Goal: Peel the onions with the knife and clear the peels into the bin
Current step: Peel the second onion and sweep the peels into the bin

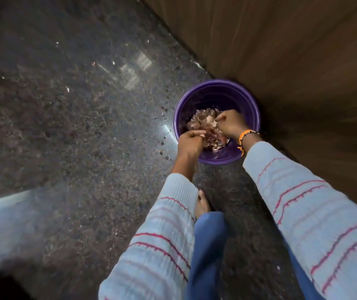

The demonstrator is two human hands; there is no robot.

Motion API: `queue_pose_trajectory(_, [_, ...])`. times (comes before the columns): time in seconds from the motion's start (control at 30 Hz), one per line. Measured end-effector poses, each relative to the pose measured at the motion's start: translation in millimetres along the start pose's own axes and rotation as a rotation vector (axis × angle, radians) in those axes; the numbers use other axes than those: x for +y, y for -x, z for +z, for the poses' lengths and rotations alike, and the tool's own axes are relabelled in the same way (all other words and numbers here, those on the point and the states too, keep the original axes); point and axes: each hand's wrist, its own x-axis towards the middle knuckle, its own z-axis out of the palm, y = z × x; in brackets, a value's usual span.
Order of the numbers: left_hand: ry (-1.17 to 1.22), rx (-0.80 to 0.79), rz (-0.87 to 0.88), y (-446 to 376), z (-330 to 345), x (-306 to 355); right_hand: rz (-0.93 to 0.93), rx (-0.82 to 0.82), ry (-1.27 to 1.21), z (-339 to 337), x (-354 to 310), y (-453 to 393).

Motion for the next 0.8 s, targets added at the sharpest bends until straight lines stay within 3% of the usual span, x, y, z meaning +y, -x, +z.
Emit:
queue_pose_trajectory(0.2, [0.03,0.022,-0.023,10,-1,7,0.091,-0.008,-0.272,-18,8,22])
queue_pose_trajectory(0.37, [0.103,0.004,0.026,90,-1,48,0.175,-0.041,-0.766,-86,-25,111])
queue_pose_trajectory(0.57, [0.293,-0.076,0.175,235,14,117,-0.056,0.017,-1.024,-183,-81,255])
queue_pose_trajectory(0.8, [0.205,-0.251,0.311,380,52,167,-0.249,0.134,-1.059,-289,-101,406])
